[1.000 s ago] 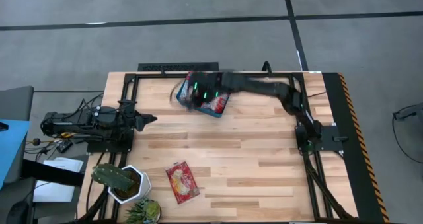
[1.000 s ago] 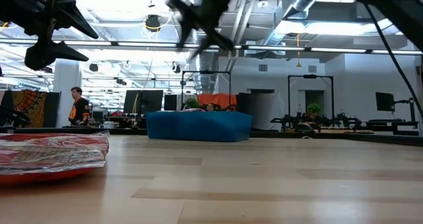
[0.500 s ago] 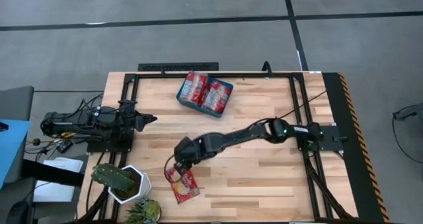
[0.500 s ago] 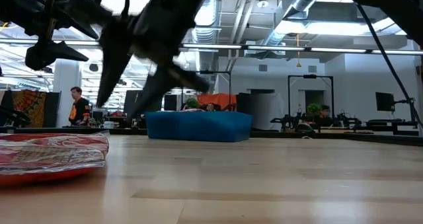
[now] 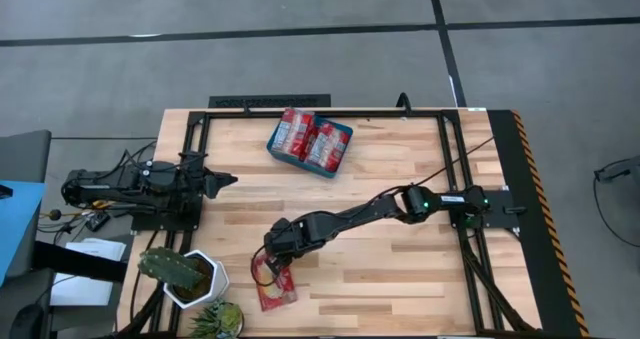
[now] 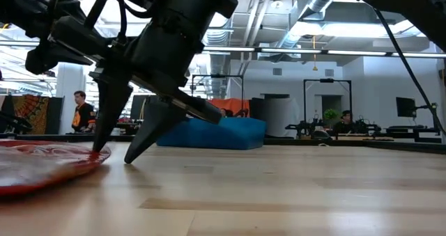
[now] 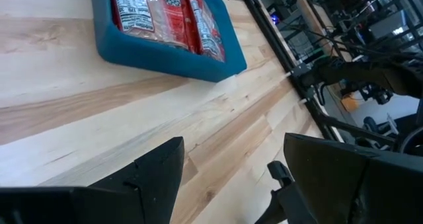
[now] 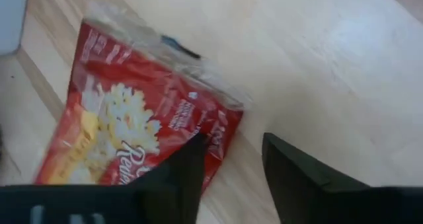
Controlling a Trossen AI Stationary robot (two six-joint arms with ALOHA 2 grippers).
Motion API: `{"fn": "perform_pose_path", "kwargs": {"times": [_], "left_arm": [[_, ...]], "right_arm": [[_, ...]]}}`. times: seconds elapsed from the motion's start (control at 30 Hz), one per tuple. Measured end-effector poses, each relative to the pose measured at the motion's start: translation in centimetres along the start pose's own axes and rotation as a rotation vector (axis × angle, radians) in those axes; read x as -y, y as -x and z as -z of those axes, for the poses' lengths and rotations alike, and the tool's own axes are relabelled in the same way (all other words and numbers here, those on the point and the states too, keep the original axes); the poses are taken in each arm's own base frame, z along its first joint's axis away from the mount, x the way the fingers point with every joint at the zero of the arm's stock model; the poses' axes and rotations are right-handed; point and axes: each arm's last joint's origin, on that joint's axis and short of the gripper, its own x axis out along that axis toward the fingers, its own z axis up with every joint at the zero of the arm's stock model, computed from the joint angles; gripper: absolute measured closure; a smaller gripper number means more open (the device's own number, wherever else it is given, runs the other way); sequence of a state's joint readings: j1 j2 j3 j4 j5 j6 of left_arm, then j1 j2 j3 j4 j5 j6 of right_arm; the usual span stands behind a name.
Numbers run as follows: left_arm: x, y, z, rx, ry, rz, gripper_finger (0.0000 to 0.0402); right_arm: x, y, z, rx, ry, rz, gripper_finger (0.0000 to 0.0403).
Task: Sort popcorn bags into baskets
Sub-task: Put the red popcorn bag into the blue bin
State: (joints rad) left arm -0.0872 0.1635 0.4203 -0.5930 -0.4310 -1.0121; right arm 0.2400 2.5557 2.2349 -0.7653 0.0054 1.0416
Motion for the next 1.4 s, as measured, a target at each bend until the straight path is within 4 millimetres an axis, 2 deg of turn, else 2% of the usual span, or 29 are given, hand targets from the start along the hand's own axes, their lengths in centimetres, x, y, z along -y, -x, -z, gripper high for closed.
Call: {"fn": "perform_pose_path", "kwargs": {"times": [0.07, 0.2, 0.23, 0.33, 0.43, 0.67, 0.77, 0.87, 1.0, 1.1, 1.23, 1.3, 1.4], "left_arm": [[0.0, 0.0, 0.0, 0.001, 0.001, 0.000, 0.0152], [0.0, 0.0, 0.0, 0.000, 0.001, 0.000, 0.0152], [0.0, 0.0, 0.0, 0.000, 0.001, -0.001, 0.0152], [0.0, 0.0, 0.0, 0.001, 0.001, 0.000, 0.0152], [0.0, 0.0, 0.0, 0.000, 0.001, 0.000, 0.0152], [0.0, 0.0, 0.0, -0.001, -0.009, 0.000, 0.0152], [0.0, 0.0, 0.0, -0.001, -0.010, 0.000, 0.0152], [0.0, 0.0, 0.0, -0.001, -0.017, 0.000, 0.0152], [0.1, 0.0, 0.0, -0.013, -0.025, 0.012, 0.0152], [0.1, 0.0, 0.1, -0.023, -0.037, 0.018, 0.0152], [0.0, 0.0, 0.1, -0.029, -0.041, 0.018, 0.0152], [0.0, 0.0, 0.1, -0.029, -0.041, 0.018, 0.0152], [0.0, 0.0, 0.1, -0.028, -0.041, 0.018, 0.0152]], "right_arm": [[0.1, 0.0, 0.0, -0.004, 0.009, 0.005, 0.0257], [0.4, 0.0, 0.0, -0.023, 0.018, 0.025, 0.0367], [0.5, 0.0, -0.1, -0.024, 0.020, 0.029, 0.0383], [0.9, 0.0, -0.5, -0.031, 0.006, 0.047, 0.0388], [1.3, 1.0, -0.9, -0.028, 0.024, 0.082, 0.0397], [2.2, 6.4, -2.3, 0.006, 0.063, 0.212, 0.0399], [2.3, 8.1, -2.9, 0.013, 0.125, 0.209, 0.0398], [1.7, 9.2, -3.4, 0.008, 0.175, 0.106, 0.0375], [0.7, 9.1, -3.3, 0.029, 0.199, 0.025, 0.0303], [0.5, 7.4, -2.7, 0.014, 0.199, 0.016, 0.0237], [0.8, 3.8, -2.2, -0.027, 0.164, 0.009, 0.0159], [1.1, 2.7, -2.0, -0.037, 0.128, 0.024, 0.0140], [1.6, 1.1, -1.8, -0.048, 0.099, 0.044, 0.0135]]}}
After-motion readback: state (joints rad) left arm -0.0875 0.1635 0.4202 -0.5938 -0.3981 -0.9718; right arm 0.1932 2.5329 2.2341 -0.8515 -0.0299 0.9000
